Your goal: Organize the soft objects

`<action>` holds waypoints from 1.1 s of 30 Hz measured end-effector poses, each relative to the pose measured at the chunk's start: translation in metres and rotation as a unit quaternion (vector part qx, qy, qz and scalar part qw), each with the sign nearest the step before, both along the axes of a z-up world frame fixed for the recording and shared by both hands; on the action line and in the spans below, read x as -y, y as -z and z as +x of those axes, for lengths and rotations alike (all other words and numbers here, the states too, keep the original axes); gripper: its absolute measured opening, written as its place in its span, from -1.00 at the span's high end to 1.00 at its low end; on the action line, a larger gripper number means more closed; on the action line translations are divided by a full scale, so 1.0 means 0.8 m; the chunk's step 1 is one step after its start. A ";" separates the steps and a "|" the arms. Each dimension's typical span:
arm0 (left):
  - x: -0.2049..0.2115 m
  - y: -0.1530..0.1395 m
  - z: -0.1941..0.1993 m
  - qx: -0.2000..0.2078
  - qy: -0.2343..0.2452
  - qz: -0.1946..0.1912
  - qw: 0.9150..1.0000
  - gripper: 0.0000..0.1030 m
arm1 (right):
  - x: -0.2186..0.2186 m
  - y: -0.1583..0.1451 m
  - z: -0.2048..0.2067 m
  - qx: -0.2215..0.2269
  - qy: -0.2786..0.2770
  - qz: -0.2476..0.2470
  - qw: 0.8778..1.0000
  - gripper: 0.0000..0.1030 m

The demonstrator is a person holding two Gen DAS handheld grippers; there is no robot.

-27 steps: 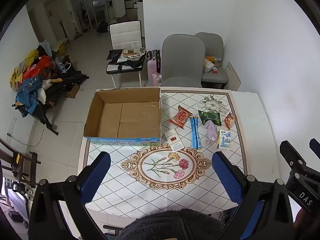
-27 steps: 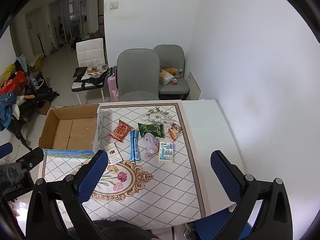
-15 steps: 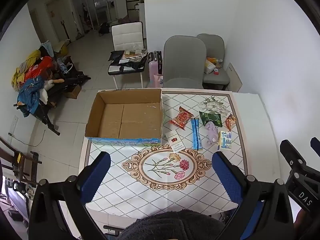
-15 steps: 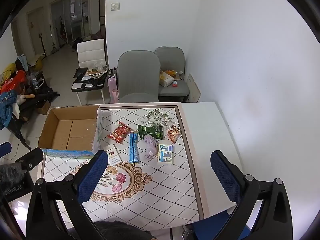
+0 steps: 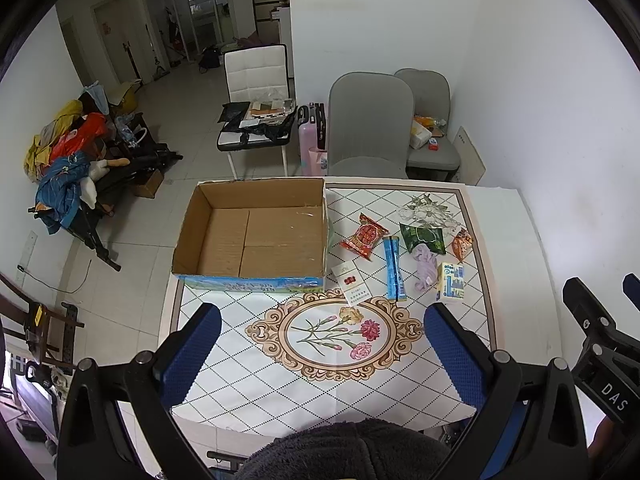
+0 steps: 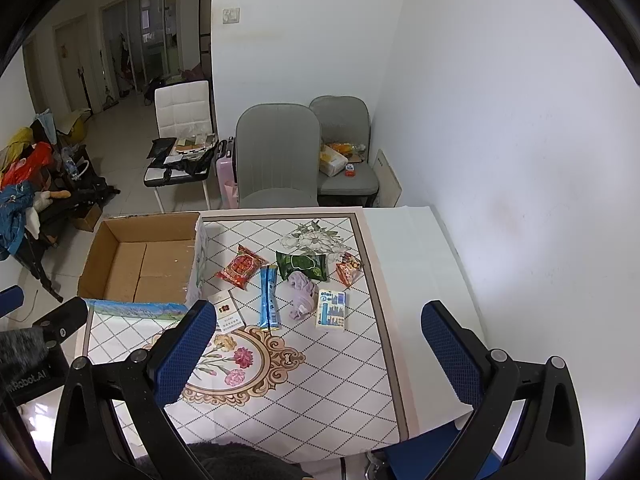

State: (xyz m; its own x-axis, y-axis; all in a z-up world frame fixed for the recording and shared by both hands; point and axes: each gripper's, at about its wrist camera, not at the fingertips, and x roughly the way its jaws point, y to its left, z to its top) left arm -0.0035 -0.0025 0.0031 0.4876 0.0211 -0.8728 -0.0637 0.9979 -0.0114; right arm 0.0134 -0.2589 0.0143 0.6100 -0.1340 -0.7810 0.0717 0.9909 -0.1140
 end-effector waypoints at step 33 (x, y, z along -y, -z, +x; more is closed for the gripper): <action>0.003 -0.008 -0.002 0.008 -0.001 0.001 1.000 -0.99 | -0.003 -0.010 -0.007 0.015 -0.015 0.003 1.000 -1.00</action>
